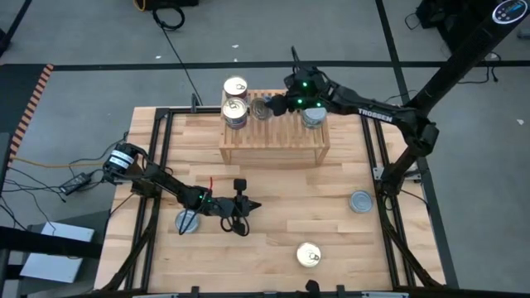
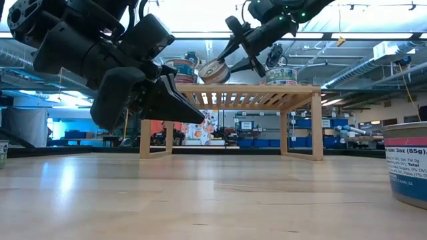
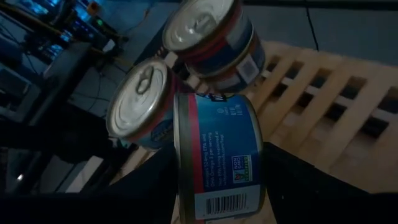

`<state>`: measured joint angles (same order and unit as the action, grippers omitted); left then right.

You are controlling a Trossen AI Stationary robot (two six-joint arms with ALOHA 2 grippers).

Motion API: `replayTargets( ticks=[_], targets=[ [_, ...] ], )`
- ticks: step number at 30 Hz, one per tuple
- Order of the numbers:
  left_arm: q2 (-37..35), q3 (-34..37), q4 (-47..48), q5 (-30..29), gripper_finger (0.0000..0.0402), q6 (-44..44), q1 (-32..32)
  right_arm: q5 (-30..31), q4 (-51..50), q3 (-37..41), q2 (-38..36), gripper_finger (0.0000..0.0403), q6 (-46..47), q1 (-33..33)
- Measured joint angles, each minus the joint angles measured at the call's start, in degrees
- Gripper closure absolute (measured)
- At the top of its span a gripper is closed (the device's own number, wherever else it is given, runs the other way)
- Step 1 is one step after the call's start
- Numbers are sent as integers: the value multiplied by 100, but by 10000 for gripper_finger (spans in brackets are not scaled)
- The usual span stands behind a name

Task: Stack canned seafood by type on shelf
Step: Put the blue pink tuna can on the shelf

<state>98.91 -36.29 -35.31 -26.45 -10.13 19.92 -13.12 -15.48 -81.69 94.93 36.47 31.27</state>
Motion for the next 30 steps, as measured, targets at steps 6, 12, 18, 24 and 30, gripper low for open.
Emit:
replayTargets(
  ticks=[6,12,18,24,30],
  targets=[
    [0,0,5,2,394,4,0,73,-74,2,97,184,-4,-14],
    [0,0,5,8,394,7,0,160,-85,2,147,166,-3,-14],
    [0,0,2,10,394,10,0,304,-47,-2,151,141,-11,-18],
    [0,0,6,12,394,12,0,402,18,-2,151,106,-131,-18],
    [0,0,7,12,394,17,0,624,1,-2,151,100,-366,-18]
  ],
)
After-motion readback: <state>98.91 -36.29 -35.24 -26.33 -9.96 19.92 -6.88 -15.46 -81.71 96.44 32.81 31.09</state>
